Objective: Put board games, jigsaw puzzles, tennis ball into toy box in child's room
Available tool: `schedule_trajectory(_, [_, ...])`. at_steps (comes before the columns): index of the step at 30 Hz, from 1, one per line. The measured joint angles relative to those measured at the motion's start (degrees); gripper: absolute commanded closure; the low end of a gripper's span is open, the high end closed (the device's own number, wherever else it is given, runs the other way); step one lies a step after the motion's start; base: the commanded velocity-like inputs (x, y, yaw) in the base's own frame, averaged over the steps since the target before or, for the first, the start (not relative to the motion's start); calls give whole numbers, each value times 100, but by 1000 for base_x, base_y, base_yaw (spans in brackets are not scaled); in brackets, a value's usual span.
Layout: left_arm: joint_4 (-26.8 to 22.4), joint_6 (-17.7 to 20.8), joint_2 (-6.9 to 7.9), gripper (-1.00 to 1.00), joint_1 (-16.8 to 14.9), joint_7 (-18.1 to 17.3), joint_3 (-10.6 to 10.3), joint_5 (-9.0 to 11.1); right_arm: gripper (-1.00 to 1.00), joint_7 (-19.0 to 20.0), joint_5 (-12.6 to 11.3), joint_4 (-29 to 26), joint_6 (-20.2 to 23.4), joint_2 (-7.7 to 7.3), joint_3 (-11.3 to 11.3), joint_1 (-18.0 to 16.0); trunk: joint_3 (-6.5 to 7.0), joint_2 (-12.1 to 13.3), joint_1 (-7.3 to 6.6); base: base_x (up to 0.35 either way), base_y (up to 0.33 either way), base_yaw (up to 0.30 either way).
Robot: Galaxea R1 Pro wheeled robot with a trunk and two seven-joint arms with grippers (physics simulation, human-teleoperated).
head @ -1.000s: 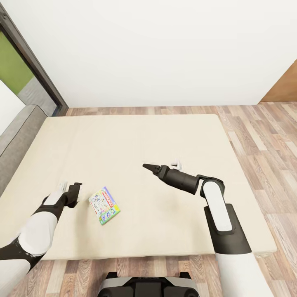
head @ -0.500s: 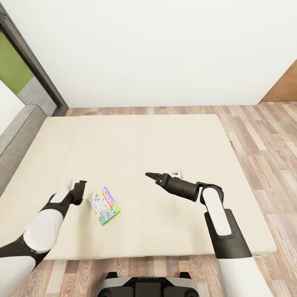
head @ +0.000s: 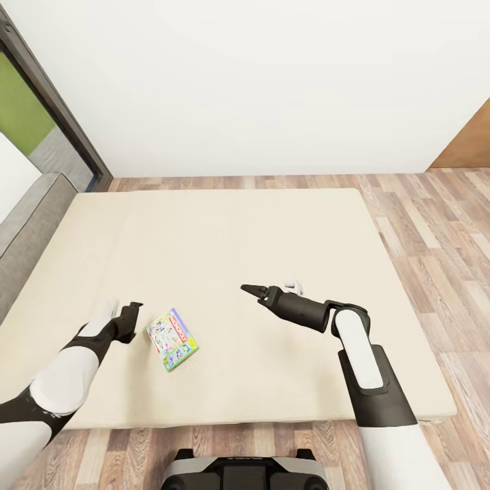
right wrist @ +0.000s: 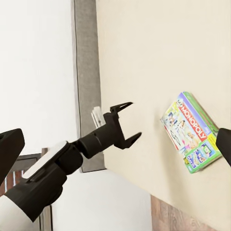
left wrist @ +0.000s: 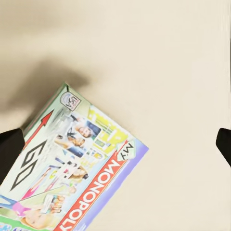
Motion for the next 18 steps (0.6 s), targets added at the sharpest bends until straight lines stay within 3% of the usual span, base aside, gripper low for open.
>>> schedule_trajectory(9, [-290, 270, 155, -100, 0, 15, -295, -8, -100, 0, 5, -7, 0, -9, 3, 0, 0, 0, 0, 0, 0, 0])
schedule_trajectory(10, [-547, 632, 197, -100, 1, 16, -1085, 0, -100, 0, 6, -9, 0, -9, 2, 0, 1, -1, 0, 0, 0, 0])
schedule_trajectory(14, [-725, 882, 309, -100, 1, 26, -1352, -101, -100, 0, 8, -18, 0, -9, 0, 0, 0, 0, 0, 0, 0, 0])
schedule_trajectory(18, [-946, 1001, 482, -100, 0, 21, -1846, -241, -100, -6, 11, -22, 0, -9, 5, 0, 0, 0, 0, 0, 0, 0])
